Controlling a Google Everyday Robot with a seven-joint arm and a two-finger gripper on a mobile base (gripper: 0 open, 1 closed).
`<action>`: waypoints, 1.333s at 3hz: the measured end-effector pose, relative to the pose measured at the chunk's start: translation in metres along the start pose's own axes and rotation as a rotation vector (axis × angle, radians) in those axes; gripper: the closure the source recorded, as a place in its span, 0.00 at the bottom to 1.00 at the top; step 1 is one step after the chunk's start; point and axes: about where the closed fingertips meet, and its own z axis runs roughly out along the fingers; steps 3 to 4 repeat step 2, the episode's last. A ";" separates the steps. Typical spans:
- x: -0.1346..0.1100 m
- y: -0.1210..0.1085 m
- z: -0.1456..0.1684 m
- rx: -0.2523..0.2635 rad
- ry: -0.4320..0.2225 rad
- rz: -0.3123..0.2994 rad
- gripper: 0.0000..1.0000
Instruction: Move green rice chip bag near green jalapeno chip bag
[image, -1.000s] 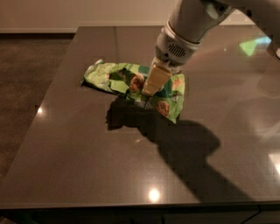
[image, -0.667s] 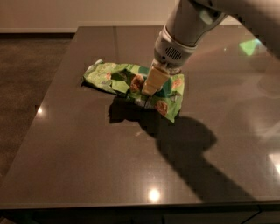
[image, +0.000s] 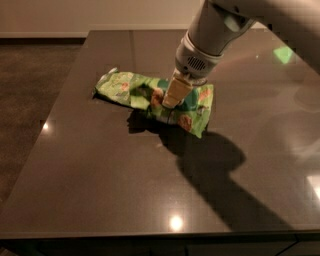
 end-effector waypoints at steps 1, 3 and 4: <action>-0.001 0.001 0.001 -0.001 0.000 -0.002 0.00; -0.001 0.001 0.001 -0.001 0.000 -0.002 0.00; -0.001 0.001 0.001 -0.001 0.000 -0.002 0.00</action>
Offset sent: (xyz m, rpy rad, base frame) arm -0.0002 0.0011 -0.0003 -0.0003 -0.0001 0.0019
